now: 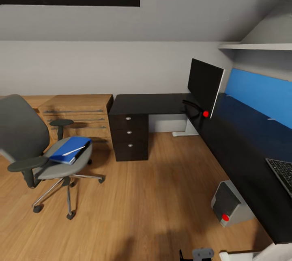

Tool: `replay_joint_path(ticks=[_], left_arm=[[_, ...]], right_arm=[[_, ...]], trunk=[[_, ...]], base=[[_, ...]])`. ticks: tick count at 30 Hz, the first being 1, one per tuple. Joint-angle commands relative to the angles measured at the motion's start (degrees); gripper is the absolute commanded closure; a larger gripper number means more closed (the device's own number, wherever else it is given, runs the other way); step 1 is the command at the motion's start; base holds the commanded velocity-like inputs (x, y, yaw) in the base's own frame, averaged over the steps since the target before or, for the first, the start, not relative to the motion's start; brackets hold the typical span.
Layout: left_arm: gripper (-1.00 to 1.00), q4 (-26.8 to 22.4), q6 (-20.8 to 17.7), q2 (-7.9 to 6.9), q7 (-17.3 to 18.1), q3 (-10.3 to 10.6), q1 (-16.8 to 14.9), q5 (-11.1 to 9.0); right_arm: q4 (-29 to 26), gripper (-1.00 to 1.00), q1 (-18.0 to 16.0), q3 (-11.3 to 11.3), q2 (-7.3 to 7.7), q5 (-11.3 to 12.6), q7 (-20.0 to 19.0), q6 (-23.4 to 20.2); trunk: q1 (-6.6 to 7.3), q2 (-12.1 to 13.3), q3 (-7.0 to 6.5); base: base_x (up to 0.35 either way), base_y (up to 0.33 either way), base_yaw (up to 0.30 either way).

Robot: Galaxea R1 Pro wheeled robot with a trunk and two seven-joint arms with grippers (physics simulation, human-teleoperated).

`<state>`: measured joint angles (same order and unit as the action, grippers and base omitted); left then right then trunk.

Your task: In the bedroom, organize the workspace by keeping the computer under the desk, ensuring the monitor is on the desk, placing the keyboard on the desk next to the monitor, placing the mouse on the desk next to the keyboard, moving the folder from the swivel chair onto the desk next to the mouse, stacking the notebook on top of the folder with the pen on top of the notebook, and positioning the swivel chair next to the desk.

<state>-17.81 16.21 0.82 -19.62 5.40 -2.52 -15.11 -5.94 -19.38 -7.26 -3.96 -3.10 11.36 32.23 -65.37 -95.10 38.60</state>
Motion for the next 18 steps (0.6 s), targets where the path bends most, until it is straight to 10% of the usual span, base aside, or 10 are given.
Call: replay_joint_path(ticks=[1, 18], left_arm=[[-1.00, 0.0, 0.2, -0.03, -0.3, 0.5, 0.0, -0.5], [-1.00, 0.0, 0.3, -0.03, -0.3, 0.5, 0.0, -0.5]], right_arm=[[0.1, -1.00, 0.0, -0.3, 0.00, -0.3, 0.6, 0.0], [0.1, -1.00, 0.0, -0.2, 0.09, -0.3, 0.7, -0.2]], trunk=[[0.04, 0.0, 0.14], [0.04, 0.0, 0.48]], base=[[-0.337, 0.000, 0.000], [-0.334, -0.023, 0.000]])
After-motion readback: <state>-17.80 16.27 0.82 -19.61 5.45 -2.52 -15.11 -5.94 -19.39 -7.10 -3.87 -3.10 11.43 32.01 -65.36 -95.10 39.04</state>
